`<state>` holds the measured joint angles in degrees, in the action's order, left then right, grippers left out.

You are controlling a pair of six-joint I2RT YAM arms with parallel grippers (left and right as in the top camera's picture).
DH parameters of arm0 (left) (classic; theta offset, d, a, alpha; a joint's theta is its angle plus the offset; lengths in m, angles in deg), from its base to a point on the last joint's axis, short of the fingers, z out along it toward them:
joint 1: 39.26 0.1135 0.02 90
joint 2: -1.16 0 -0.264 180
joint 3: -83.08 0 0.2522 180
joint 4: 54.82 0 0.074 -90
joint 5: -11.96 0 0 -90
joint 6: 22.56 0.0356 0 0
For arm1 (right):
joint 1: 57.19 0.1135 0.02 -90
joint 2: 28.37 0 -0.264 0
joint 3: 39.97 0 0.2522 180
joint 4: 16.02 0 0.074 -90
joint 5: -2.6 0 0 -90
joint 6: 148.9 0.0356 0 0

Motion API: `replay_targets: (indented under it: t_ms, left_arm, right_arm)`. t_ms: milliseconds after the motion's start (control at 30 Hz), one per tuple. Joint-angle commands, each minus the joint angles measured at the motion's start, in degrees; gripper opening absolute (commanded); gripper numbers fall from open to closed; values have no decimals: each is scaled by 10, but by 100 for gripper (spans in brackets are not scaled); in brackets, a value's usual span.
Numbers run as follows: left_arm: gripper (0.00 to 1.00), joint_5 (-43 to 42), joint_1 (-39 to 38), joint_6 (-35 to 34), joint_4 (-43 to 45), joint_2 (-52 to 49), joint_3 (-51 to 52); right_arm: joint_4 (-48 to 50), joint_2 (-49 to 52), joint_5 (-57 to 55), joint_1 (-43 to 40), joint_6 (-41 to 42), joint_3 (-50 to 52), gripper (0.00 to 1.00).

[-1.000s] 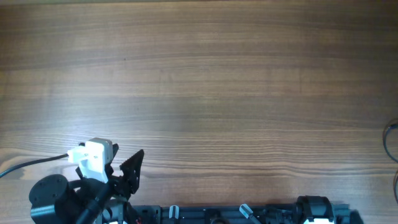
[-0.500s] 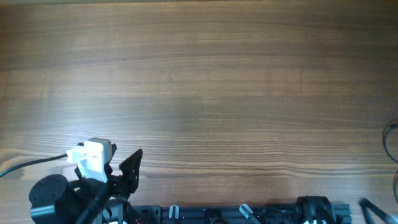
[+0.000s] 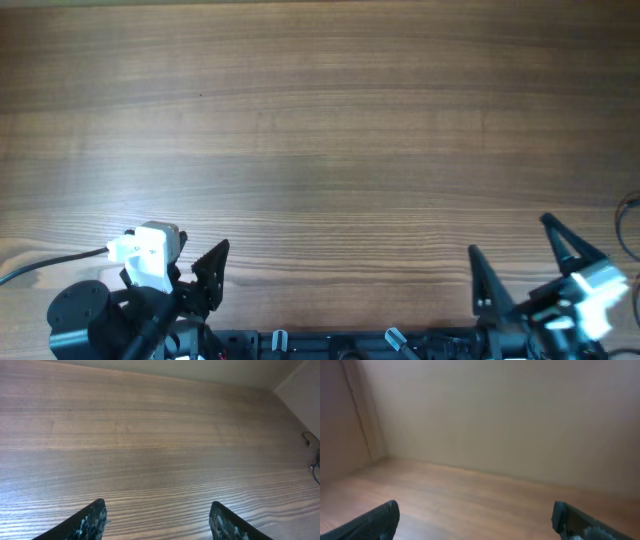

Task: Untangle cables

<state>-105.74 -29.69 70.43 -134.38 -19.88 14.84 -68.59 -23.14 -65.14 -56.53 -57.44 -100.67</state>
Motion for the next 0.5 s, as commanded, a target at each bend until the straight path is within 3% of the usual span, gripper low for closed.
replay_targets:
  t_ms: [0, 200, 467]
  left_arm:
    - [68, 1, 3, 13, 2, 4, 1]
    - [68, 1, 3, 13, 2, 4, 1]
    - [69, 1, 3, 13, 13, 4, 1]
  right_arm:
    - [63, -50, 40, 0, -89, 86, 100]
    - [218, -49, 45, 0, -87, 197, 100]
    - [341, -49, 5, 0, -38, 342, 100]
